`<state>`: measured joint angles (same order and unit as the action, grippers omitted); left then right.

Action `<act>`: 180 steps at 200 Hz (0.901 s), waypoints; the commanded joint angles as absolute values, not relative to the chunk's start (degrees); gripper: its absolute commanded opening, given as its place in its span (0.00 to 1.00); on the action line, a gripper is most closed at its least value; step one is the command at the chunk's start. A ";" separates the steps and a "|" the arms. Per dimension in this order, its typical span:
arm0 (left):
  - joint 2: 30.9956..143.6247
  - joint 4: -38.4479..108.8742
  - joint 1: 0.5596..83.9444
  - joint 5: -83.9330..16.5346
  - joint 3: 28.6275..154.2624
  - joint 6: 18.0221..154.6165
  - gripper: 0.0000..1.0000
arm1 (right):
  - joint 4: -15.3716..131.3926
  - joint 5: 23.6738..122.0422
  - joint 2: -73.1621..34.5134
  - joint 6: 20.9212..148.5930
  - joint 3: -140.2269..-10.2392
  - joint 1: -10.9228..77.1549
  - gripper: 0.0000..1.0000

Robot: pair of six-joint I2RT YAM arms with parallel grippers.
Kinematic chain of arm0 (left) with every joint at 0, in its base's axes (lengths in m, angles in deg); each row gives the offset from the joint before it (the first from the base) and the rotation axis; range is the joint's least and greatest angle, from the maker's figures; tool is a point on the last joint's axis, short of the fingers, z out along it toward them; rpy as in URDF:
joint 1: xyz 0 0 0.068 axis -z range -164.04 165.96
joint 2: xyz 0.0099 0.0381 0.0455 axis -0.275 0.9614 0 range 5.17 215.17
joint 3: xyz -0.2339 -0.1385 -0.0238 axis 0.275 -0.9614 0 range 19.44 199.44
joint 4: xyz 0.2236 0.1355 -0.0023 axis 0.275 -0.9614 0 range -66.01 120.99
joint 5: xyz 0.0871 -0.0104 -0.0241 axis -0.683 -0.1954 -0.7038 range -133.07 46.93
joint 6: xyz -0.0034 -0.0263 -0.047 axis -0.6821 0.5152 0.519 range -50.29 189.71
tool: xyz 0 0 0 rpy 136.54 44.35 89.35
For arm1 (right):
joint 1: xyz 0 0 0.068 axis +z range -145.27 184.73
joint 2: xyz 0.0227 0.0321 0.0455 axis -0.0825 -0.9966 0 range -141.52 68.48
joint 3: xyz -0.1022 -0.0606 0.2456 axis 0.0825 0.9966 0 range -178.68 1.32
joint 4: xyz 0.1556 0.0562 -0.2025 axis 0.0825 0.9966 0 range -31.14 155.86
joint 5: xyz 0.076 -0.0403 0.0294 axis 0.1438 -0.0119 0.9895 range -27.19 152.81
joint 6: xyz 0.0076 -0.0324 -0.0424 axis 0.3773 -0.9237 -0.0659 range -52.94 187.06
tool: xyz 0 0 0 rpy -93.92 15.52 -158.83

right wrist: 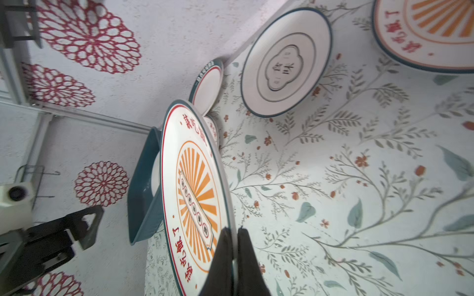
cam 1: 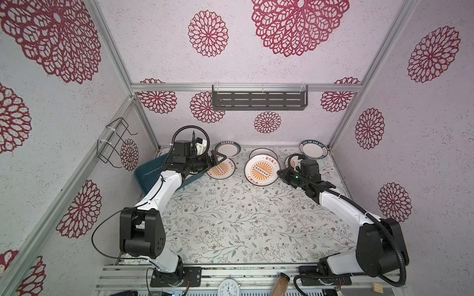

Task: Place the plates into the plastic bin on the countertop
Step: 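Tilt the orange sunburst plate upright with the right gripper toward the left gripper, then grasp the upright sunburst plate rim with the left gripper while the right holds it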

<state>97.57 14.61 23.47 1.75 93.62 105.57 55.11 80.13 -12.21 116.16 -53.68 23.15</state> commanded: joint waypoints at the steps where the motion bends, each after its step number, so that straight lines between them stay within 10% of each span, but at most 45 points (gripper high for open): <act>1: 98.96 12.55 25.16 3.64 95.97 103.08 1.00 | 47.40 85.44 -11.92 116.88 -56.46 24.95 0.00; 103: 100.35 12.40 27.12 5.13 96.35 102.94 0.75 | 41.22 90.55 -13.53 118.15 -59.58 28.47 0.00; 180: 100.70 12.10 27.12 5.58 96.61 102.94 0.12 | 41.64 89.35 -13.47 117.77 -59.32 29.16 0.00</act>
